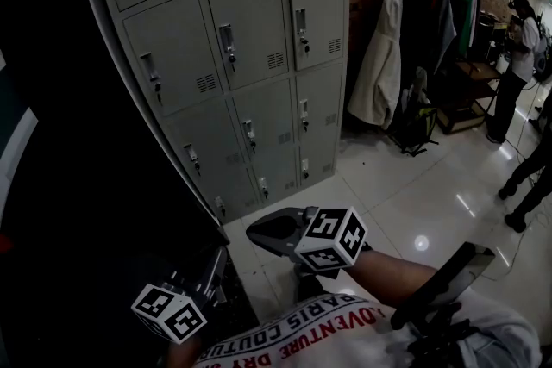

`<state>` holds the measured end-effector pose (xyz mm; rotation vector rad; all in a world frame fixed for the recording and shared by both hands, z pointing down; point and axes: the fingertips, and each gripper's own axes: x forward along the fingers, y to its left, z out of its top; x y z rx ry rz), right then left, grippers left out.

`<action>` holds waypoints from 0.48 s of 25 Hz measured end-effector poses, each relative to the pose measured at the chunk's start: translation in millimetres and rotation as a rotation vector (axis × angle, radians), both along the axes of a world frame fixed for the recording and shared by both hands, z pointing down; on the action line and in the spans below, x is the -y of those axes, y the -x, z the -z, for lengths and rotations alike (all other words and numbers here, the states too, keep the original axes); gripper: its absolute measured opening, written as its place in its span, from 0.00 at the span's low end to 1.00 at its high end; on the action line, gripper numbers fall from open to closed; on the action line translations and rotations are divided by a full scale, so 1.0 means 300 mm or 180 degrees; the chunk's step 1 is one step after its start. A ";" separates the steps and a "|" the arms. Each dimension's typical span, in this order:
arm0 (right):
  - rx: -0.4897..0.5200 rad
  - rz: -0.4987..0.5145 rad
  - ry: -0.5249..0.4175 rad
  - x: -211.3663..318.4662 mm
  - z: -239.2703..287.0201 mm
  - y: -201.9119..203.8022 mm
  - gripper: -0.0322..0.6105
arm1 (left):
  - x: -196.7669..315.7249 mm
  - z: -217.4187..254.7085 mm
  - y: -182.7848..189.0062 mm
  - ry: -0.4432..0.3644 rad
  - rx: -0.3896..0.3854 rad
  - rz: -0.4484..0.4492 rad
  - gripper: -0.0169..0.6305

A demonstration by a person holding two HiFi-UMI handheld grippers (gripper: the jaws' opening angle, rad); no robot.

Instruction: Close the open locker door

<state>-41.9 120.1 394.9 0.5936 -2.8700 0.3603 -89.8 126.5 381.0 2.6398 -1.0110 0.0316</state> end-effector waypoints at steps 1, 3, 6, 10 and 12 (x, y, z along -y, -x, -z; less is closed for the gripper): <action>0.0001 0.0011 0.0001 -0.001 -0.002 0.003 0.04 | 0.001 0.002 0.001 -0.0001 0.0000 0.0004 0.03; 0.0002 0.0028 0.0004 0.001 -0.005 0.009 0.04 | 0.005 0.003 0.004 -0.0001 -0.0001 0.0009 0.03; 0.0032 0.0048 0.0031 0.003 -0.009 0.013 0.04 | 0.010 -0.008 0.008 0.0024 0.0010 0.0024 0.03; 0.0030 0.0067 0.0063 0.003 -0.023 0.010 0.04 | 0.013 -0.027 0.006 0.0077 0.0018 0.0044 0.03; 0.0037 0.0076 0.0073 0.005 -0.026 0.004 0.04 | 0.015 -0.032 -0.001 0.0095 0.0019 0.0048 0.03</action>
